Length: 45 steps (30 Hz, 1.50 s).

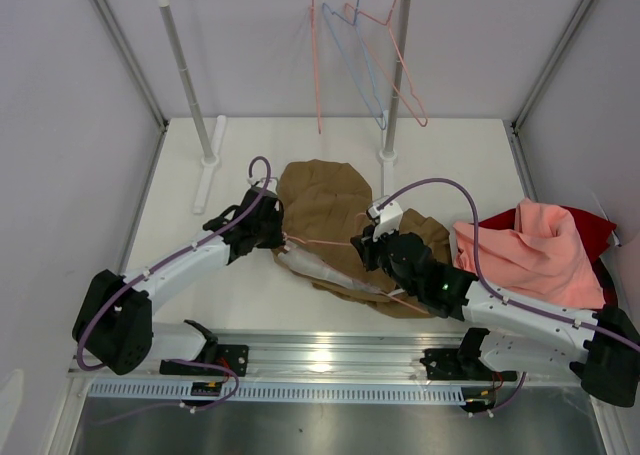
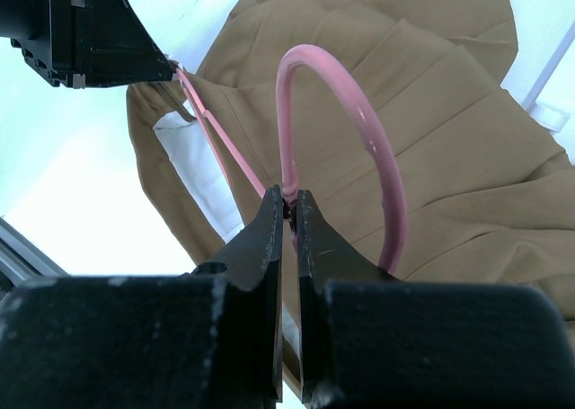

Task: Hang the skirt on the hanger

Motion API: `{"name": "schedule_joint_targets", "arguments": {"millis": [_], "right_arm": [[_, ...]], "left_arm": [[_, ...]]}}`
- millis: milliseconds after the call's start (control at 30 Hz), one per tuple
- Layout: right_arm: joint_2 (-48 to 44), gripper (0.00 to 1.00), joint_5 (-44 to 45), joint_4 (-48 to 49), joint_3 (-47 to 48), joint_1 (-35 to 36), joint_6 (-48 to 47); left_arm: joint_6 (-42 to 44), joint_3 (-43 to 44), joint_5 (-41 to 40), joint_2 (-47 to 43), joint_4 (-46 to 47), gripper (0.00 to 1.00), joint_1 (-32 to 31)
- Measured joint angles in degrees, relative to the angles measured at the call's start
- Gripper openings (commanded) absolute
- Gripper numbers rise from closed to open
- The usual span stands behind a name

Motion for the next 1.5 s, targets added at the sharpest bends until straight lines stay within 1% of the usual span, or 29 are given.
{"name": "schedule_joint_targets", "arguments": {"millis": [533, 1033, 1500], "right_arm": [[0.2, 0.0, 0.0, 0.1, 1.7, -0.1, -0.6], [1.4, 0.0, -0.9, 1.9, 2.1, -0.2, -0.6], [1.4, 0.0, -1.6, 4.5, 2.8, -0.6, -1.8]], "left_arm": [[2.4, 0.6, 2.4, 0.7, -1.6, 0.0, 0.0], [3.6, 7.7, 0.8, 0.8, -4.7, 0.0, -0.1], [5.8, 10.0, 2.5, 0.7, -6.4, 0.0, -0.1]]}}
